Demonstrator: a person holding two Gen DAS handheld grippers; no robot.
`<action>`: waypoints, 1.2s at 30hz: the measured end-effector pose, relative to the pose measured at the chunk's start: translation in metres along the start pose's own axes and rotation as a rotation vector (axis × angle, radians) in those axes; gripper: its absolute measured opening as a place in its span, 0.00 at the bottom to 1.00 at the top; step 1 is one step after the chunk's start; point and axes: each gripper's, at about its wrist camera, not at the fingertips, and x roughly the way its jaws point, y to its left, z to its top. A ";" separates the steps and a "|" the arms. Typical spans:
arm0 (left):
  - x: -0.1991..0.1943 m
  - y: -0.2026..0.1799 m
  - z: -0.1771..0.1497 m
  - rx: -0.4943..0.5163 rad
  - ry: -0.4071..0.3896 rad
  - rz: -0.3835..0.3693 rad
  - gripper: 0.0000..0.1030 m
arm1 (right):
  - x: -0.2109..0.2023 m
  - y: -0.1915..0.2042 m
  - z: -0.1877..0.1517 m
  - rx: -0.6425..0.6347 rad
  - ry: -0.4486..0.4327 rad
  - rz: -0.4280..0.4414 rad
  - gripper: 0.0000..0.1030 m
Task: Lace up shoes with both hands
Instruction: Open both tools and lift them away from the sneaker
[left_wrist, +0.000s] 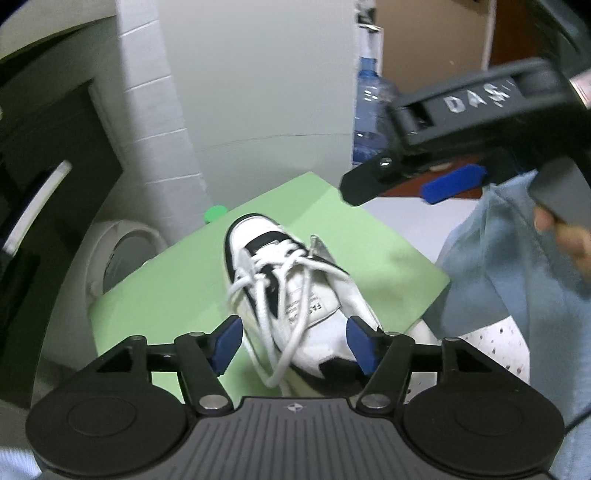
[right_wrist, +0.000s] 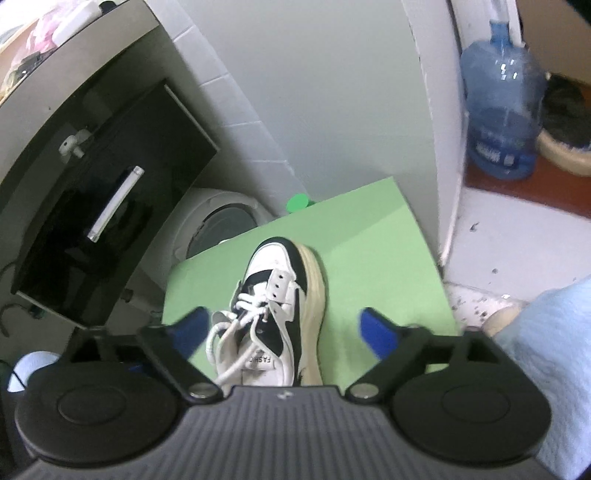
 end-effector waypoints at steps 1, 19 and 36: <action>-0.002 0.002 -0.002 -0.017 -0.001 0.013 0.62 | -0.003 0.005 -0.002 -0.014 -0.012 -0.014 1.00; -0.009 0.028 -0.002 -0.187 -0.037 0.092 0.69 | -0.060 0.045 -0.008 -0.117 -0.144 -0.138 1.00; -0.002 0.070 -0.004 -0.416 -0.053 0.052 0.66 | -0.037 0.098 0.005 -1.002 -0.126 -0.354 0.81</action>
